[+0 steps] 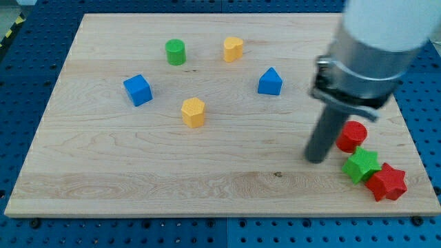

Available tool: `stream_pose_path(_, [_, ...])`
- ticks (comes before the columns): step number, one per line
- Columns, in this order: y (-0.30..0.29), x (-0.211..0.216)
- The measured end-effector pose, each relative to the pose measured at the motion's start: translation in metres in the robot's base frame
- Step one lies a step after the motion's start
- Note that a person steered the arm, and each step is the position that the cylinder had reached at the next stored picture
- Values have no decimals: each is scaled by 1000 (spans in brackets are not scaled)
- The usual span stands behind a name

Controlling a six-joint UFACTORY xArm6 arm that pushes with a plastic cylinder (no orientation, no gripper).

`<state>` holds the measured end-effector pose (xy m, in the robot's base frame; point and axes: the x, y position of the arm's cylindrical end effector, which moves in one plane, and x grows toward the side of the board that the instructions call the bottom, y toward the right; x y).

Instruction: Push the yellow hexagon towards red circle

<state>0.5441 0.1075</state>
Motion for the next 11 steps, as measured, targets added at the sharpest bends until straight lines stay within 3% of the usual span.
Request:
stream_pose_path(2, [-186,-19])
stream_pose_path(3, [-198,-86])
stream_pose_path(4, [-198,-84])
stream_pose_path(5, [-176,-78])
stream_pose_path(7, [-76,-78])
stream_pose_path(9, [19,-105])
stream_pose_path(11, [62,-122])
